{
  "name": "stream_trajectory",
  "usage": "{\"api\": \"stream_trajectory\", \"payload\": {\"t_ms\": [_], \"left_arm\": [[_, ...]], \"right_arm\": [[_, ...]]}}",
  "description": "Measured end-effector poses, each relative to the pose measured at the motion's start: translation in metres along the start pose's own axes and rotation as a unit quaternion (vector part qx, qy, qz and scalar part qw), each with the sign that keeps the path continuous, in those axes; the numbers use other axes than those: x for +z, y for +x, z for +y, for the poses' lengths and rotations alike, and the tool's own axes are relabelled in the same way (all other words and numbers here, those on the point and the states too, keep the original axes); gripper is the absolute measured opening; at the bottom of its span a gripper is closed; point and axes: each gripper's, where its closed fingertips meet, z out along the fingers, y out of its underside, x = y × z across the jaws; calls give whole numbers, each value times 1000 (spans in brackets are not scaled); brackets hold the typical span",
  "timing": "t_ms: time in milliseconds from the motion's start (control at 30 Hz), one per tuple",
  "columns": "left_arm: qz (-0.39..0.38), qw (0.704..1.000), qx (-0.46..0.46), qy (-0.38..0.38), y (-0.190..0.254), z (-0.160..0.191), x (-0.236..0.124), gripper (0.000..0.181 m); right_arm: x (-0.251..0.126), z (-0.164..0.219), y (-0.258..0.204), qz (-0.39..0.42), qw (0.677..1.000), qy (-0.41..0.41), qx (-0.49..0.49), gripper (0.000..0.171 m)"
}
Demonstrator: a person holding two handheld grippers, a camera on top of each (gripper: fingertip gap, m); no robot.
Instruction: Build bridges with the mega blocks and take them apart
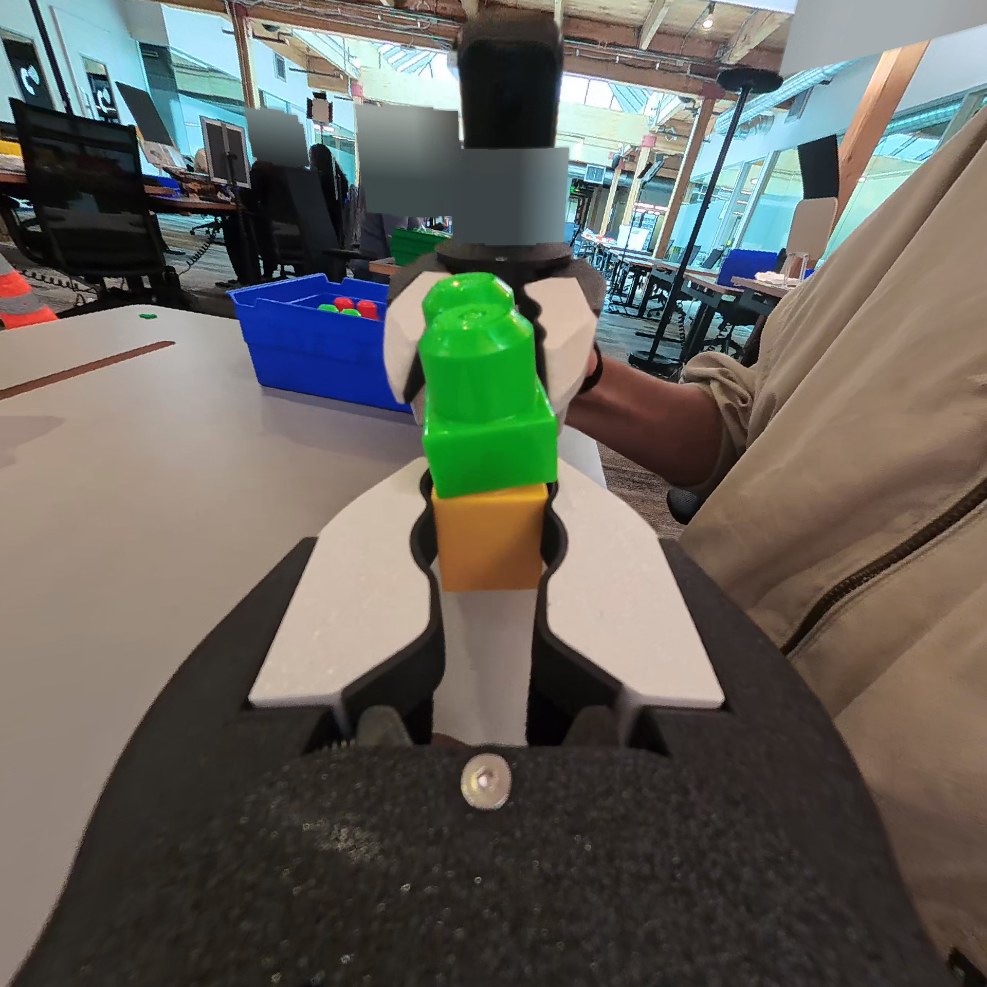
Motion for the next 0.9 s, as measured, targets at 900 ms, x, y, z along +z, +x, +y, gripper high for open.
{"api": "stream_trajectory", "payload": {"t_ms": [900], "left_arm": [[-93, 987, 128, -39, -12, -7, -9, 35]], "right_arm": [[-21, 2, 9, -53, 951, 97, 288, 87]]}}
